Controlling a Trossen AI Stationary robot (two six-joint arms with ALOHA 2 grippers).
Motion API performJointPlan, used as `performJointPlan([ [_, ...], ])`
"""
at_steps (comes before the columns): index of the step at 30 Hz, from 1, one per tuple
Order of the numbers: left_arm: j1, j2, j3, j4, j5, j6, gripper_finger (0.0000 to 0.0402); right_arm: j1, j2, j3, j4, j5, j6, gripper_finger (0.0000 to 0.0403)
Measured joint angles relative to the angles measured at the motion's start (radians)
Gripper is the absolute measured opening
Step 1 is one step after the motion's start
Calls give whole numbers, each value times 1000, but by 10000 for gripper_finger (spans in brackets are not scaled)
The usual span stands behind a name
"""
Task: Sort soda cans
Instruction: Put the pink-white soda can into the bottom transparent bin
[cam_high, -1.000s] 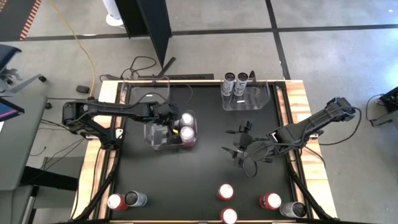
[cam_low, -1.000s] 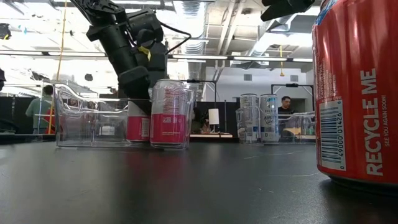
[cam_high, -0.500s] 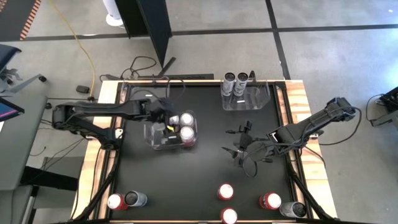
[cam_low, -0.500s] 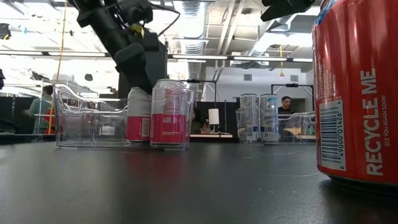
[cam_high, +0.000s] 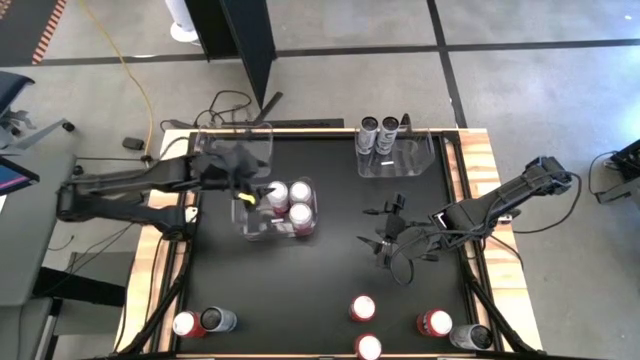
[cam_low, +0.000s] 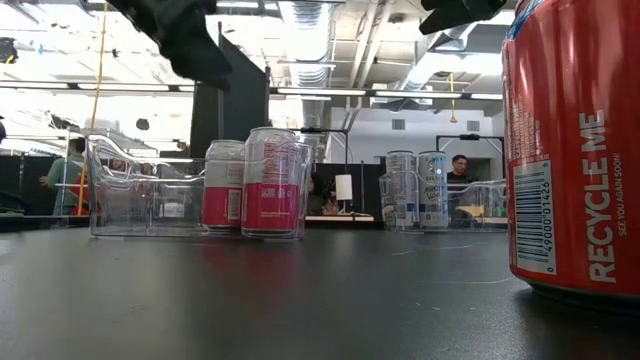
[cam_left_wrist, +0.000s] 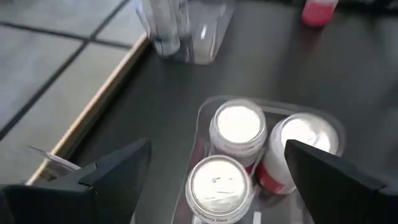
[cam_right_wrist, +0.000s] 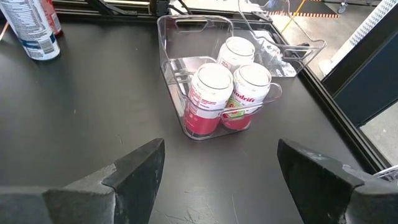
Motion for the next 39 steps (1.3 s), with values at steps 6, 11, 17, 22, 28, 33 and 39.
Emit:
performJointPlan([
  [6, -51, -129, 0, -6, 32, -27, 358, 0, 0, 0, -1, 0, -1, 328],
  [11, -132, -155, 0, -7, 34, -63, 347, -3, 0, 0, -11, 0, -1, 328],
  [17, -220, -110, 0, 11, -75, -92, 335, -7, 0, 17, -139, -2, 109, 328],
  [22, -273, -55, 0, 71, -109, -85, 332, -32, 0, 51, -365, -1, 378, 328],
  [28, -318, 26, 0, 157, -128, -53, 332, -37, 0, 96, -711, -3, 814, 328],
  [33, -347, 81, 0, 171, -128, -21, 332, -37, -1, 137, -1050, -91, 1237, 328],
  [39, -370, 130, 0, 163, -128, 18, 332, -30, -1, 106, -1086, -268, 1454, 328],
])
